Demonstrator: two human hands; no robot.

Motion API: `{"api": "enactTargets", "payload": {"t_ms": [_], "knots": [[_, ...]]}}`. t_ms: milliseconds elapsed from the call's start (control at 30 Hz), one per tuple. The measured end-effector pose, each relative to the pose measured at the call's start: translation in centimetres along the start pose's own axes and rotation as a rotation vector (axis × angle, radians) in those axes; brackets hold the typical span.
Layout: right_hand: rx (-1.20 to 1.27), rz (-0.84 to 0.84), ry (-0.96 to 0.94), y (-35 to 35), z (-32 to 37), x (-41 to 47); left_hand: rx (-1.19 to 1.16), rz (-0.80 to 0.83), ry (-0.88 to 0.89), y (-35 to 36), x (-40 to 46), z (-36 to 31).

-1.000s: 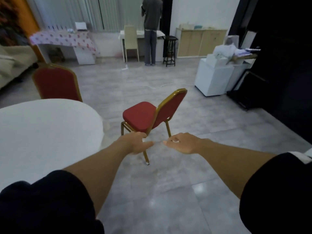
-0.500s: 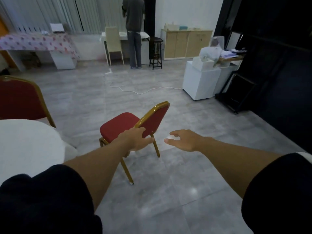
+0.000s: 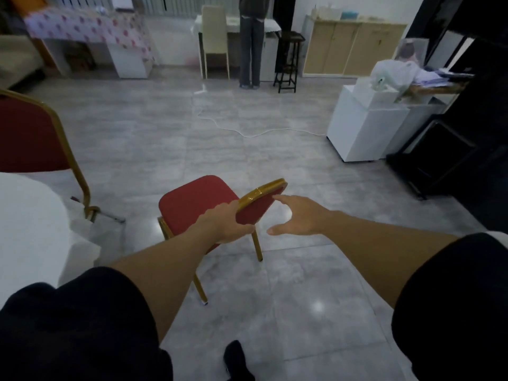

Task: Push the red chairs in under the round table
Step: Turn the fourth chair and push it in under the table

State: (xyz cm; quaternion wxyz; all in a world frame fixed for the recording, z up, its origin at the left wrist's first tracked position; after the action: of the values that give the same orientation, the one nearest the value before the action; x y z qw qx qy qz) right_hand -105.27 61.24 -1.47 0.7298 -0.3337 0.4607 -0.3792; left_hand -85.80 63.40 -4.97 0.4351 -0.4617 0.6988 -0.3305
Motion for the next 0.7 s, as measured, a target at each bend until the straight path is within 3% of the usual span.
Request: {"api": "enactTargets", "payload": {"t_ms": [133, 400, 567, 700], "knots": [[0.012, -0.027, -0.044, -1.0, -0.3, 6.2, -0.024, 0.016, -0.039, 0.3, 4.8, 1.2], [-0.296, 0.008, -0.165, -0.3, 0.6, 15.1, -0.071, 0.155, -0.165, 2.7, 9.6, 6.0], [-0.338, 0.135, -0.307, 1.1, 2.4, 20.0, -0.132, 0.263, -0.225, 4.2, 9.5, 7.9], [-0.432, 0.232, -0.435, 2.5, 3.0, 21.8, -0.23, 0.209, -0.308, 5.0, 9.4, 8.1]]}}
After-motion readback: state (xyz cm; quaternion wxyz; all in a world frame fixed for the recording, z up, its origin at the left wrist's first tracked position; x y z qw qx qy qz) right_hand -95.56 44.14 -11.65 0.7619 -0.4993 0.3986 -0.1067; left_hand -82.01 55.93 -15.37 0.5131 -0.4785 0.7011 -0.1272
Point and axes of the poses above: each hand's wrist, its own x-axis towards the middle knuckle, its own y-axis out of the palm, z = x × y, the point moved 7 cm from there along x, towards the middle knuckle, and after that the axes turned 7 degrees about y, right-handed, at the moved point
